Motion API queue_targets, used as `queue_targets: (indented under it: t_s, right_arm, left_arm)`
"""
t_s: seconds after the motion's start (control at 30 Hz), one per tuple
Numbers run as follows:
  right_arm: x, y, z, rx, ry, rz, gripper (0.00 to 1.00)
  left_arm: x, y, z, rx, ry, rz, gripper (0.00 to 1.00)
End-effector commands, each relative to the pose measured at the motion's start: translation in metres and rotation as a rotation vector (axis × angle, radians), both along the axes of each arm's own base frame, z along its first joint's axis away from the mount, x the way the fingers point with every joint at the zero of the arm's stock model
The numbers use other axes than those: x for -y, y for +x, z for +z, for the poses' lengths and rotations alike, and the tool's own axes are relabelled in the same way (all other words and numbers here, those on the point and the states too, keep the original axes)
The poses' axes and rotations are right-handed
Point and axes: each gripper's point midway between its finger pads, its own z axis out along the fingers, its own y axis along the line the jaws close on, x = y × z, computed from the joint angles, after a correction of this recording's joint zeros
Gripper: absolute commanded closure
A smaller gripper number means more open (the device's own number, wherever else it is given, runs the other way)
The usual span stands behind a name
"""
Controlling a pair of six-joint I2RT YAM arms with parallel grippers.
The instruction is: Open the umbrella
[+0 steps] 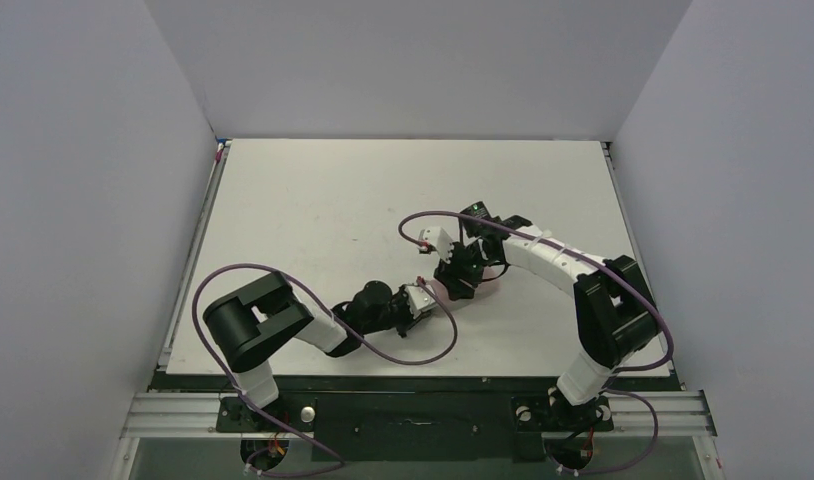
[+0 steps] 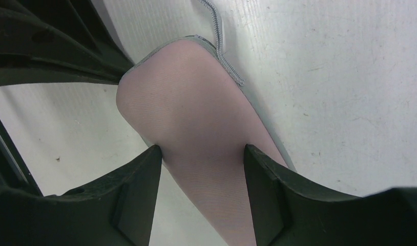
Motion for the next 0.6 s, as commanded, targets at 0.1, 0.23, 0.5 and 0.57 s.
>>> queue_targets:
  t_s: [0.1, 0.23, 0.5, 0.57]
  right_arm:
    - [0.003, -0.029, -0.034, -0.191, -0.103, -0.26, 0.77]
    - [-0.009, -0.037, -0.014, -0.256, -0.042, -0.207, 0.64]
    - [0.006, -0.043, 0.043, -0.382, 0.022, -0.085, 0.32]
    - [0.005, -0.028, 0.043, -0.353, 0.015, -0.114, 0.23]
  left_arm:
    - [0.003, 0.015, 0.001, -0.155, -0.026, 0.145, 1.0]
    - [-0.013, 0.038, 0.004, -0.18, -0.023, 0.211, 1.0]
    - [-0.037, 0.07, 0.006, -0.09, 0.019, 0.188, 1.0]
    - [-0.037, 0.074, 0.007, -0.071, 0.025, 0.17, 1.0]
